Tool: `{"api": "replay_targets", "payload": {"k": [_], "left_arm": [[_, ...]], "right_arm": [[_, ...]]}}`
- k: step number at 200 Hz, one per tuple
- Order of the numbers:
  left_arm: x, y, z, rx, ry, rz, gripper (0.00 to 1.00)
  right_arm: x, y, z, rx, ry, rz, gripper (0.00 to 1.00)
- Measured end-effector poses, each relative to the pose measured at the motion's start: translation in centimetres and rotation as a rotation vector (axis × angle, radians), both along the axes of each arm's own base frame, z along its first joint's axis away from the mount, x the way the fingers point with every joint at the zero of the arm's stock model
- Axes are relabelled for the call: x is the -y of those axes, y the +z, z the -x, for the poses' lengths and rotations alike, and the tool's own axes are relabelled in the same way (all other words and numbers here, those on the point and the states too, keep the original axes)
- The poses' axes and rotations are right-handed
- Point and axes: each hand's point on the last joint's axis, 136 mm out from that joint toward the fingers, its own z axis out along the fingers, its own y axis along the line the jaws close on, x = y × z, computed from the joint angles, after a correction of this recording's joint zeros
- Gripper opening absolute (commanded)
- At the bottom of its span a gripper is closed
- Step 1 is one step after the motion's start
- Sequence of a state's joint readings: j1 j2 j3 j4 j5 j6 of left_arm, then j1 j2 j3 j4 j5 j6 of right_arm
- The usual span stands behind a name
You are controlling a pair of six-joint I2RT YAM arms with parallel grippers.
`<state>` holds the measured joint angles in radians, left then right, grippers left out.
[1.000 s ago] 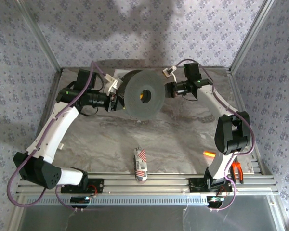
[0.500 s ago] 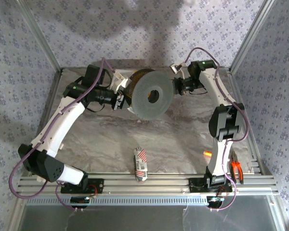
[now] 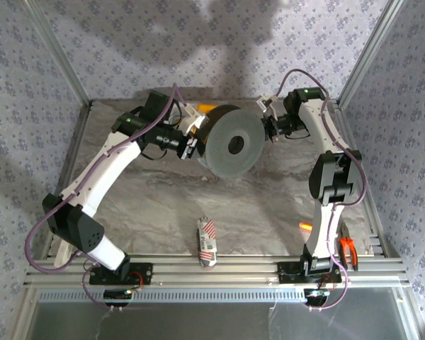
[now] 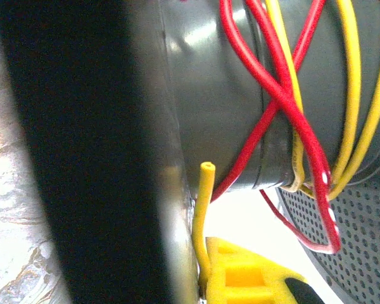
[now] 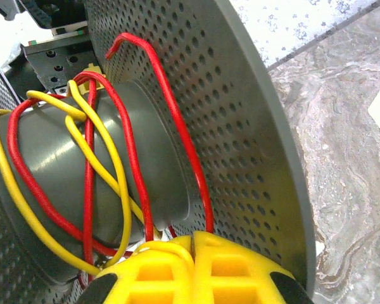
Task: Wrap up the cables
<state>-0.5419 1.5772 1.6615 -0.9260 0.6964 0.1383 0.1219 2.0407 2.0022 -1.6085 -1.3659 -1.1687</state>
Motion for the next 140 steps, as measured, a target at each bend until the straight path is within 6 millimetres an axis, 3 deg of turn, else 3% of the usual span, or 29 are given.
{"api": "replay_targets", "payload": {"k": [54, 60, 77, 102, 119, 140], "left_arm": [[0.2, -0.2, -0.4, 0.030, 0.021, -0.039, 0.00], [0.3, -0.1, -0.5, 0.037, 0.023, -0.036, 0.00], [0.5, 0.6, -0.7, 0.067, 0.025, -0.015, 0.00], [-0.2, 1.3, 0.4, 0.069, 0.030, -0.005, 0.00], [-1.9, -0.3, 2.6, -0.001, 0.030, -0.079, 0.00], [-3.2, -2.6, 4.1, -0.088, 0.036, -0.152, 0.00]], "right_arm": [[0.5, 0.1, 0.0, 0.019, -0.007, 0.019, 0.00], [0.7, 0.3, 0.1, 0.025, -0.012, 0.018, 0.04], [1.4, 1.5, 0.3, 0.058, -0.033, 0.014, 0.18], [3.2, 4.7, 0.8, 0.093, -0.099, -0.026, 0.59], [5.1, 7.5, 1.0, 0.093, -0.172, -0.090, 0.79], [6.1, 10.1, 2.0, 0.085, -0.212, -0.136, 0.91]]}}
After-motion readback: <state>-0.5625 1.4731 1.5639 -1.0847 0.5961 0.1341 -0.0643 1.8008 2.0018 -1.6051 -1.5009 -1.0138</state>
